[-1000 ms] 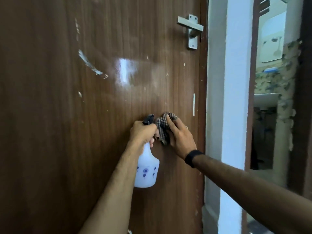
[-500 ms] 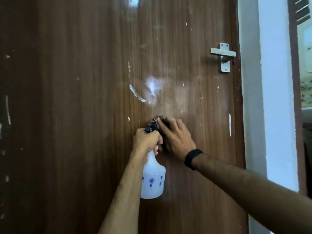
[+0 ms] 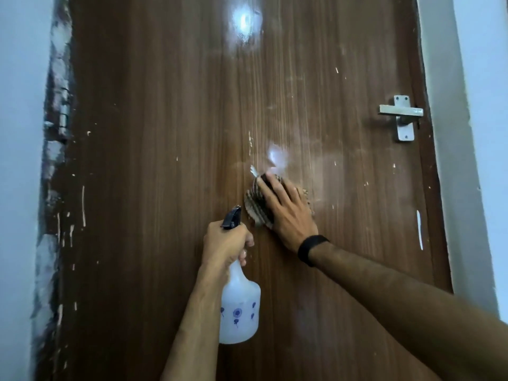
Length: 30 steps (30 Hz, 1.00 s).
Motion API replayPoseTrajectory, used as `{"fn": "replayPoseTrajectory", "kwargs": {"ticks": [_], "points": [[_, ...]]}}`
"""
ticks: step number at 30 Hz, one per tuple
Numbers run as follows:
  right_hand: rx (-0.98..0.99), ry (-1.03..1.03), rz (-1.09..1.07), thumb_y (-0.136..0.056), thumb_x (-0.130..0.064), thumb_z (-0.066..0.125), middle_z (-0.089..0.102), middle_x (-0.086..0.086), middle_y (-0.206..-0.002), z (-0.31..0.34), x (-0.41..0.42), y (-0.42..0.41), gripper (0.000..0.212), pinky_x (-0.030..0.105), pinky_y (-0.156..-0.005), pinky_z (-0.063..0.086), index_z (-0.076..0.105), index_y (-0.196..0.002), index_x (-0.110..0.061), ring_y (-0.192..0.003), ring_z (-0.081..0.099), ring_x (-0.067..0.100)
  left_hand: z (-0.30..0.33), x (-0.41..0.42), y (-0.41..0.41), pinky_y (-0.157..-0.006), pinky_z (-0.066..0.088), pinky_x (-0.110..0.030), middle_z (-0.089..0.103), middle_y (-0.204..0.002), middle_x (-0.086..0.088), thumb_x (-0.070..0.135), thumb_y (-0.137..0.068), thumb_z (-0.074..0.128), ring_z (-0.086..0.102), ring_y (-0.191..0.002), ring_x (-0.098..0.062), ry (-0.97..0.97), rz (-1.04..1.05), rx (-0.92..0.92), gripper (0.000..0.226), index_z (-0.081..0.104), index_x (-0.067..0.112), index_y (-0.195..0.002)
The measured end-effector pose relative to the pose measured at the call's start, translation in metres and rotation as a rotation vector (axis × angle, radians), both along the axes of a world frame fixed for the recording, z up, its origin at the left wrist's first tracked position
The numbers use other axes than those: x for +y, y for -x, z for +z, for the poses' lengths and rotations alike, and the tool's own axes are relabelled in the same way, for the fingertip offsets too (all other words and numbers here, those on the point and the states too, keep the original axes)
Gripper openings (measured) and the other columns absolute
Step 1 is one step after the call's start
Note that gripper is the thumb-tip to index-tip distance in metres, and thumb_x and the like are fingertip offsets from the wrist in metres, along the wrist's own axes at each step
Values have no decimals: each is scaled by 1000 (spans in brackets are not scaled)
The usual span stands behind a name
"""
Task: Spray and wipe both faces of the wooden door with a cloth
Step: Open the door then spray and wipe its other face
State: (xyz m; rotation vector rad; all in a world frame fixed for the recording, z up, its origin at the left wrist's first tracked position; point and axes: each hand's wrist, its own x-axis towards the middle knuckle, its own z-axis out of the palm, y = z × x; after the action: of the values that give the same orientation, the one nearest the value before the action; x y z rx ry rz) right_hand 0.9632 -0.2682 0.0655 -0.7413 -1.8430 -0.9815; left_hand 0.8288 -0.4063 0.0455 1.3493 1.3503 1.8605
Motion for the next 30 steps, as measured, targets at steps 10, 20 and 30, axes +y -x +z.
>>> {"fn": "replayPoseTrajectory", "kwargs": {"ticks": [10, 20, 30], "points": [[-150, 43, 95, -105, -34, 23, 1, 2, -166, 24, -8, 31, 56, 47, -124, 4, 10, -159, -22, -152, -3, 23, -1, -10, 24, -47, 40, -31, 56, -57, -8, -10, -78, 59, 44, -44, -17, 16, -10, 10, 13, 64, 2, -81], [-272, -89, 101, -105, -43, 30, 3, 9, -166, -27, -26, 82, 61, 50, -123, 8, 19, -158, -15, -152, 0, 30, -7, -33, 77, -46, 39, -30, 56, -49, -3, -9, -78, 58, 44, -41, -16, 57, 100, -15, 15, 63, 4, -74], [-160, -14, 117, -106, -38, 27, 1, 4, -166, 65, -66, 179, 55, 44, -122, -2, 19, -157, -20, -152, 1, 28, -21, -83, 149, -51, 43, -32, 57, -59, -3, -6, -80, 61, 48, -47, -14, 109, 300, -14, 14, 65, 7, -85]]}}
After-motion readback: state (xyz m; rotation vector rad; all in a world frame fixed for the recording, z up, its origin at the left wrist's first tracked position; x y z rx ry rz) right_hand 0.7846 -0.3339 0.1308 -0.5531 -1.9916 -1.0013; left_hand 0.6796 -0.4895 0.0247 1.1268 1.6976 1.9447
